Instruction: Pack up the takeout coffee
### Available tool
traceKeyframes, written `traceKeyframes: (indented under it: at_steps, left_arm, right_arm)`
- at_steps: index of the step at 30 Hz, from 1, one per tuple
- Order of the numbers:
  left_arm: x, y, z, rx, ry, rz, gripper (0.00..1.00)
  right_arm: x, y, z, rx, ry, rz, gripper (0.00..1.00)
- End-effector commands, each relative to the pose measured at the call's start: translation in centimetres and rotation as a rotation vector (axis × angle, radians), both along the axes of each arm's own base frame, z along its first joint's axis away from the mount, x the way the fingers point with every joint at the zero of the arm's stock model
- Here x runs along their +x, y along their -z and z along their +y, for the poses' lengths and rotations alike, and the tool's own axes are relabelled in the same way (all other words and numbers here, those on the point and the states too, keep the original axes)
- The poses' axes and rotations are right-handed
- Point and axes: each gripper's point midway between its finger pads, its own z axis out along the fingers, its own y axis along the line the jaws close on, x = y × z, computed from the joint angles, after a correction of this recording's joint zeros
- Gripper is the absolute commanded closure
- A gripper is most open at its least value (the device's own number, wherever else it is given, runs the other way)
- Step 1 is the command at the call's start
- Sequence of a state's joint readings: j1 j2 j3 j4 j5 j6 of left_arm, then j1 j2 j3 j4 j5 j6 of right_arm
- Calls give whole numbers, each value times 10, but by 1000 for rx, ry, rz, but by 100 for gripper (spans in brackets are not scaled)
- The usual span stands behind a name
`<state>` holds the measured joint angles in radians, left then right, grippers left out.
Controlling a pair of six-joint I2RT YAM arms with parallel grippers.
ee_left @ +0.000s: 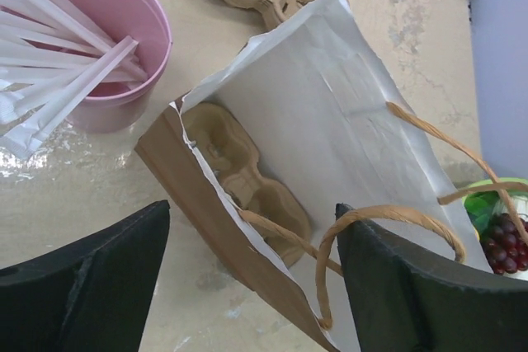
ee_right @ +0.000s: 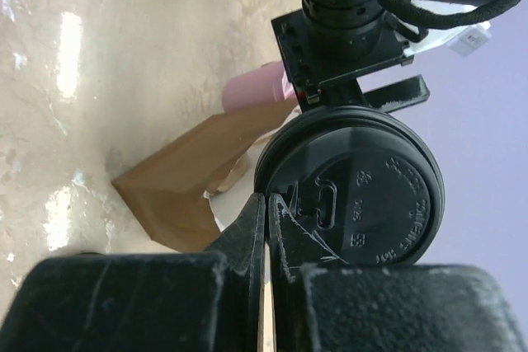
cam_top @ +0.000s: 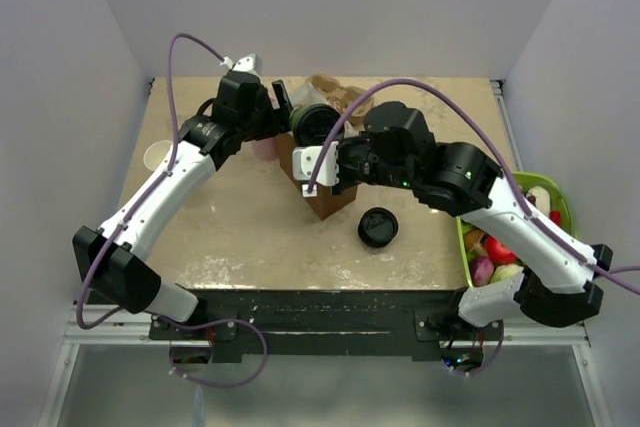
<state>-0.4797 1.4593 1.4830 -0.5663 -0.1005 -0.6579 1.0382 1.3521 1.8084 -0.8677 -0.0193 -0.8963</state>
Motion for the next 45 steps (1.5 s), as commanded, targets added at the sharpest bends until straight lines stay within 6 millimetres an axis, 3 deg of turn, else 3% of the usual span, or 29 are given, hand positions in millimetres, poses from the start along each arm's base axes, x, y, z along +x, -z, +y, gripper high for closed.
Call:
traceKeyframes:
  at_steps: [1,4,8,12,18,21,26,36,39,45]
  left_arm:
    - [7,-18,-4,5,21,-54,19]
    - [7,-11,0,21,5,-39,29]
    - [5,-5,3,21,-14,-35,38]
    - [4,-5,5,26,-13,-42,38]
    - [6,-5,8,30,-35,-45,37]
    - [7,-8,9,26,-40,-61,39]
    - [9,-8,7,23,-35,-62,49]
    - [3,5,-7,16,4,-29,68]
    - [-3,8,-8,4,-3,-17,76]
    - [-26,8,-9,-42,-25,18,96]
  right_arm:
    - [24,-14,-1,64,86,6,100]
    - [35,-24,-7,197,265,118,100]
    - [46,-3,-13,290,499,299,100]
    - [43,2,-14,312,537,355,100]
    - [29,-36,-25,432,474,326,100]
    - [25,-39,-28,429,444,310,100]
    - [29,-21,-29,356,494,338,100]
    - [41,34,-8,211,605,480,100]
    - [50,50,-5,165,664,492,100]
    - [63,64,-8,126,712,523,100]
